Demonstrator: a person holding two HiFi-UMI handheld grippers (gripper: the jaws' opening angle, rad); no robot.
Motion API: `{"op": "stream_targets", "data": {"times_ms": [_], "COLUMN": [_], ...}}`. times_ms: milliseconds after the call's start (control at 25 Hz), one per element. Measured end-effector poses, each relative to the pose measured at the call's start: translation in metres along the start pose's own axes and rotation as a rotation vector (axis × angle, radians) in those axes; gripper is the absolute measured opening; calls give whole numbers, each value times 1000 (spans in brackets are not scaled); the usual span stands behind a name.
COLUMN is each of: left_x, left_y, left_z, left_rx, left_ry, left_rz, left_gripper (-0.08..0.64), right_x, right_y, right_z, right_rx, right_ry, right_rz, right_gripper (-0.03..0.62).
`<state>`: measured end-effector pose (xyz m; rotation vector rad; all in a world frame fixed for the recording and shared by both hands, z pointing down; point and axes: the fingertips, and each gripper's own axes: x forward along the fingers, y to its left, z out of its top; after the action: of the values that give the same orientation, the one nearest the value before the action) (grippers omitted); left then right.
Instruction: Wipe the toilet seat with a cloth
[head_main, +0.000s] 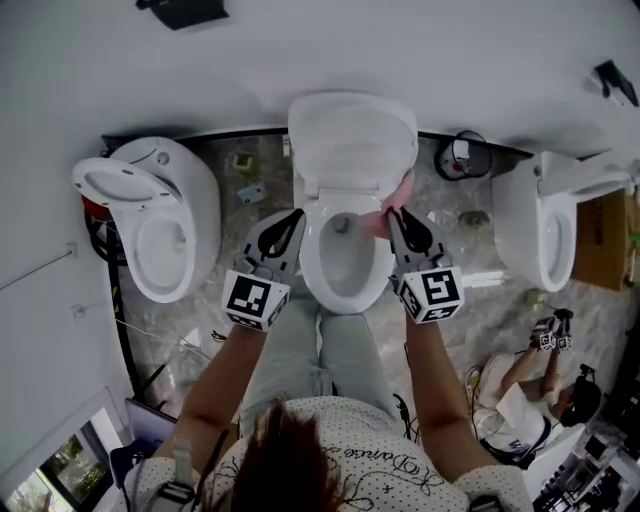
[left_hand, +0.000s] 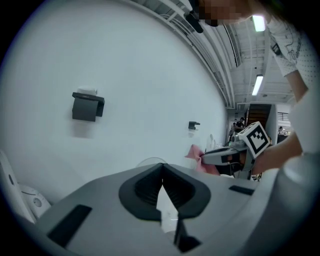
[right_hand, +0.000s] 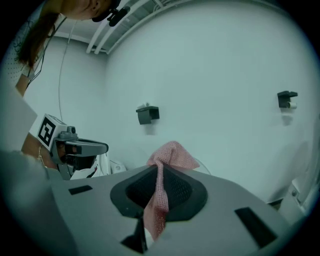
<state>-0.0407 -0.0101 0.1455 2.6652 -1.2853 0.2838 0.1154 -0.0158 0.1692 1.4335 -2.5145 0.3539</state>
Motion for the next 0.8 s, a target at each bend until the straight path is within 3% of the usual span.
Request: {"op": "stream_targets", "data": {"times_ms": [480,800], "left_x": [-22,-43], "left_y": [-4,-14], "left_z": [112,176], "left_rx": [62,103], "left_ry": [-102,-200], "left_rz": [-6,-29], "left_gripper": [5,5], "right_x": [-58,-87], "right_y": [16,15], "right_z": [124,164], "right_rx": [-78,-121], "right_ry": [-221,-281], "right_rz": [-56,-98], "right_gripper": [51,52]}}
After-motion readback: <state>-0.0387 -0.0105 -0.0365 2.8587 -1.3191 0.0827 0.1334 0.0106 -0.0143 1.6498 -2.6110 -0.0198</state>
